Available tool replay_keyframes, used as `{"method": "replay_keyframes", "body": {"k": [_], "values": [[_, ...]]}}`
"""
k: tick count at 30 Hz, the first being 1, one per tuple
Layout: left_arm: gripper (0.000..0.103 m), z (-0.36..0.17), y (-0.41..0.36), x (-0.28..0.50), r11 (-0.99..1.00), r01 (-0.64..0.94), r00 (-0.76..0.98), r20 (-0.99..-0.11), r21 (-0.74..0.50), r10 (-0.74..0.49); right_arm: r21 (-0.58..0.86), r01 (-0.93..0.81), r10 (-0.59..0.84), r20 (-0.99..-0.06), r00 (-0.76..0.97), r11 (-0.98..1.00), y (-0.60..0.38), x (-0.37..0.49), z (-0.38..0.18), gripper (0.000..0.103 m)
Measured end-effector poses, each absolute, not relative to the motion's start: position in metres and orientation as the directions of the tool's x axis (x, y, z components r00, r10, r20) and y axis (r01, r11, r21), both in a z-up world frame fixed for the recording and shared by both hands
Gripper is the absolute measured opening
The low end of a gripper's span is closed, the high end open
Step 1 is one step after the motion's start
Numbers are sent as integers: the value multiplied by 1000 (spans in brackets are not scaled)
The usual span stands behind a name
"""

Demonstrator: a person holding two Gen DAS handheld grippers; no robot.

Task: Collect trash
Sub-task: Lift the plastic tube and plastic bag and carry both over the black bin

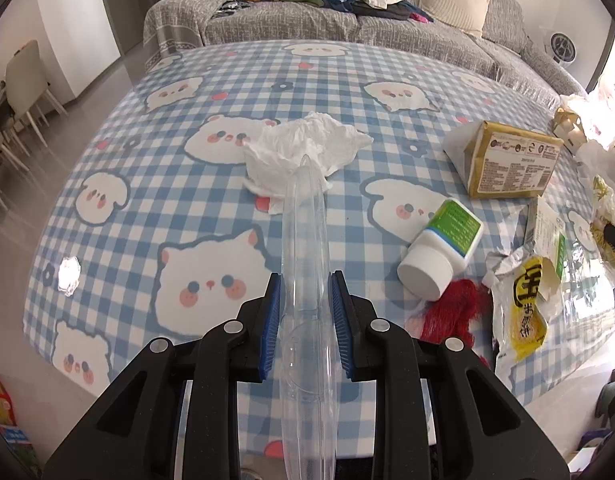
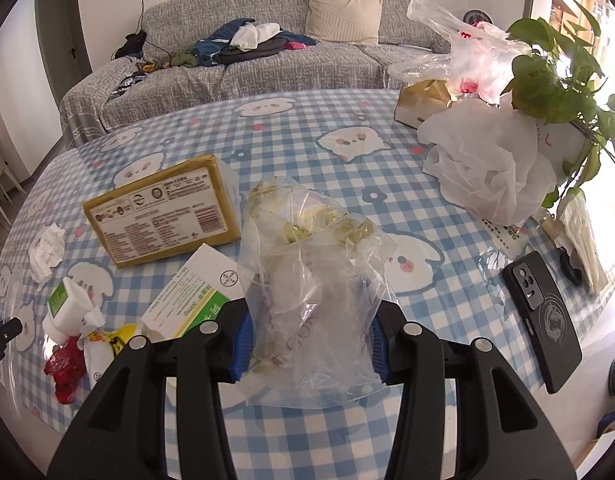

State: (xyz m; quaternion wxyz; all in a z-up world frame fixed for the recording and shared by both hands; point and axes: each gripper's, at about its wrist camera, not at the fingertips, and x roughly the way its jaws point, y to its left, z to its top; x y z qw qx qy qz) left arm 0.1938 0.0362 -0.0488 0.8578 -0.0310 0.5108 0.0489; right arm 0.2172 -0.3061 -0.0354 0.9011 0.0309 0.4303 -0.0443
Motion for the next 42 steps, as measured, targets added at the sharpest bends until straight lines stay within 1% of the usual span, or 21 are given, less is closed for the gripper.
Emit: {"method": "replay_keyframes", "body": {"k": [8,28,42], "values": [[24,-43,36,176,993,-117,485,-874,-26,35,13,97,-52,-775,630,995,-304,201,-30,44],[24,-19,21,128,995,-89,514,-857,-36,15,23,65,-27,-738,674,998,-295,140,-3,43],[24,-24,21,90,994,-96,493,-870,-45,8,46,41,7,-743,669,998,-287,90,-15,43]]}}
